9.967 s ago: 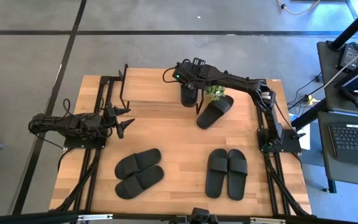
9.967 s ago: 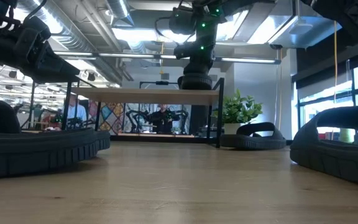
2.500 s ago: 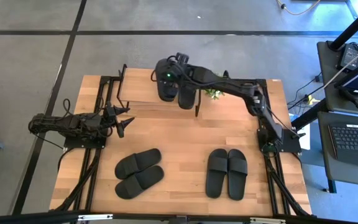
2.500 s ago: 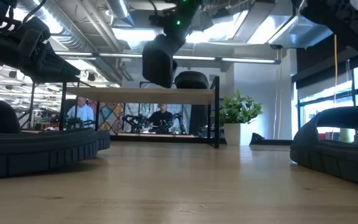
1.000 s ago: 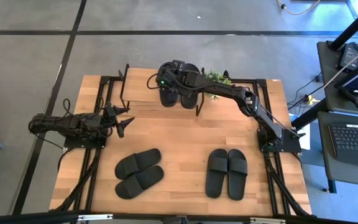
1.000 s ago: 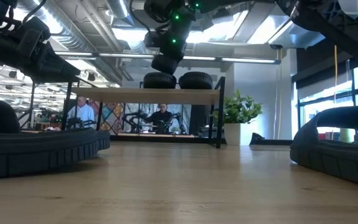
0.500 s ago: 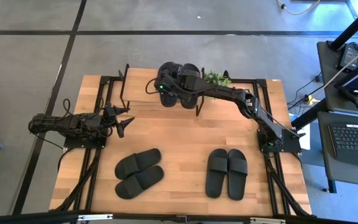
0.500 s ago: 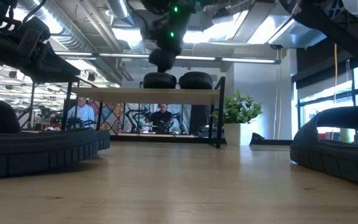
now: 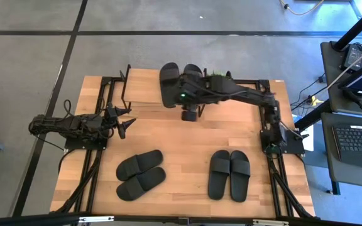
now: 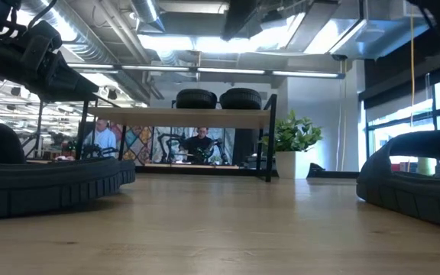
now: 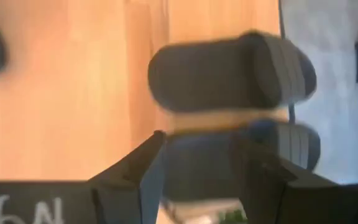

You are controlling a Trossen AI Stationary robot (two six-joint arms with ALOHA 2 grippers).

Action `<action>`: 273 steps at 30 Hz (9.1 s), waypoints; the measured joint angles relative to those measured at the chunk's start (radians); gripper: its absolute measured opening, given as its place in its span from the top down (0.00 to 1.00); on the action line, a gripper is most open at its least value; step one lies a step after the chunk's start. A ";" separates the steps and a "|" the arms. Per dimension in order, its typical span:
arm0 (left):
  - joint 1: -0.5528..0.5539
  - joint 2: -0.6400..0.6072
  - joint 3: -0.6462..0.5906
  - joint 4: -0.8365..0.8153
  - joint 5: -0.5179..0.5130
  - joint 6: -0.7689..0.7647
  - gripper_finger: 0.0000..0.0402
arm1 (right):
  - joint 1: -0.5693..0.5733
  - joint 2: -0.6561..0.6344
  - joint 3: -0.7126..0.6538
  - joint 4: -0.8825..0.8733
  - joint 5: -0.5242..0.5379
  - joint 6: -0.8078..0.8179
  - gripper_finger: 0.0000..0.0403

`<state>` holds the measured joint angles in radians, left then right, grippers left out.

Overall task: Pick and place slides into the shelf
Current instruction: Put the black slide under the shelf

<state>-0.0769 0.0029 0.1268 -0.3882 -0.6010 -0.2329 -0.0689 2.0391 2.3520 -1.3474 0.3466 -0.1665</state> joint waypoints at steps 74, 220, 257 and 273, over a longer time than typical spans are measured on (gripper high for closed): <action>0.000 0.000 0.000 0.000 -0.039 0.007 0.36 | 0.775 -0.506 -1.080 -0.202 -0.182 1.101 0.97; 0.000 0.000 0.000 0.016 0.124 -0.137 0.36 | 0.094 -0.154 -0.895 0.581 -0.342 0.365 0.69; -0.215 1.291 0.618 0.434 0.251 0.060 0.37 | 0.085 -1.074 -1.508 0.655 -0.210 0.345 0.69; -0.225 1.712 0.881 0.426 0.446 -0.032 0.37 | -0.008 -1.328 -1.646 0.650 -0.341 0.210 0.69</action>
<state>-0.3019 1.7148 1.0083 0.0377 -0.1552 -0.2651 -0.0773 0.7114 0.7057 -0.6976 0.0052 0.0433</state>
